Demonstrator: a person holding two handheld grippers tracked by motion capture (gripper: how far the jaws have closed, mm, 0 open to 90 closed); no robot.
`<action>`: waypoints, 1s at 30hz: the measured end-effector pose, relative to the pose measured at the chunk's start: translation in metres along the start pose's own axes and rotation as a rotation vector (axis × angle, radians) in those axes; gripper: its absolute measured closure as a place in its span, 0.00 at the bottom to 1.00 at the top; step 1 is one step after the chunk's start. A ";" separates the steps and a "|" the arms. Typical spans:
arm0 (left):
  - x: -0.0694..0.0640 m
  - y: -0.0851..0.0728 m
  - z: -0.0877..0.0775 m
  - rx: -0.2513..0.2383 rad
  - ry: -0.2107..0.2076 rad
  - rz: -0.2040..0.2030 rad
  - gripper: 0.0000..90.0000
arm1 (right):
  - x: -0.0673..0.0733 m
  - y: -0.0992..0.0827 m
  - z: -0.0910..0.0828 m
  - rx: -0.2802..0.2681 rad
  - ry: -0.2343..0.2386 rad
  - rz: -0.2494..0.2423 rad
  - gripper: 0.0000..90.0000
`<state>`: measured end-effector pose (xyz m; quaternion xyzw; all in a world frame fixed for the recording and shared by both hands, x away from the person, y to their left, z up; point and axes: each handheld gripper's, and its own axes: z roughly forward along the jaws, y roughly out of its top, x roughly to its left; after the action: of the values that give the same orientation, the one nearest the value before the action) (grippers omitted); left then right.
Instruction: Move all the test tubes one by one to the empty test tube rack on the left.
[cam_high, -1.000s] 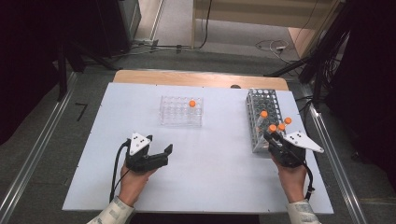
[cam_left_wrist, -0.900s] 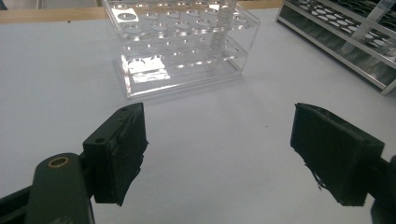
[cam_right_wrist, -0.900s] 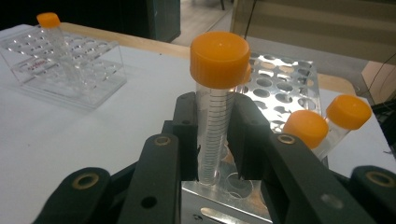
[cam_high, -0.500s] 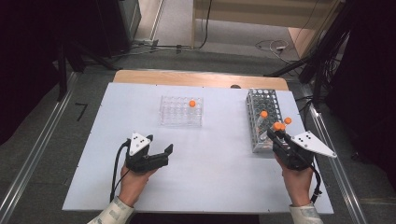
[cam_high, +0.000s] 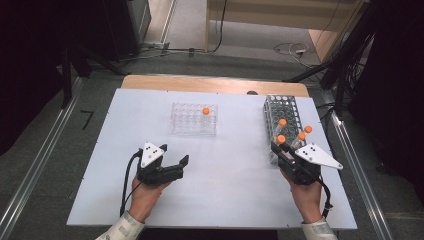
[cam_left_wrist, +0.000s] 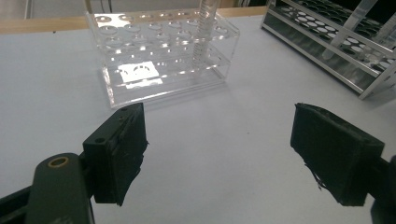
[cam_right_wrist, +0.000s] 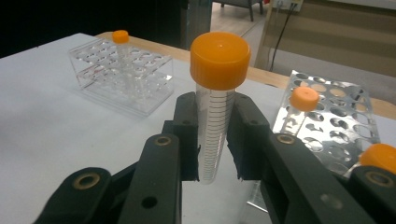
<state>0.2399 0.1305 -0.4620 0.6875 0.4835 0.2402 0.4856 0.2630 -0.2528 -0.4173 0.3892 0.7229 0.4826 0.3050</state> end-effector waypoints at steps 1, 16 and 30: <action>-0.001 0.000 0.000 0.000 -0.007 -0.001 0.21 | 0.004 -0.001 0.003 0.009 0.007 -0.002 0.80; -0.017 0.010 0.008 0.008 -0.045 0.030 0.19 | 0.027 -0.005 0.022 0.053 0.082 -0.035 0.80; -0.028 0.021 0.017 0.011 -0.059 0.035 0.18 | 0.044 -0.004 0.040 0.075 0.119 -0.056 0.80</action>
<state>0.2509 0.0964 -0.4459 0.7053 0.4581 0.2258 0.4917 0.2722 -0.1976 -0.4381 0.3505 0.7681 0.4685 0.2601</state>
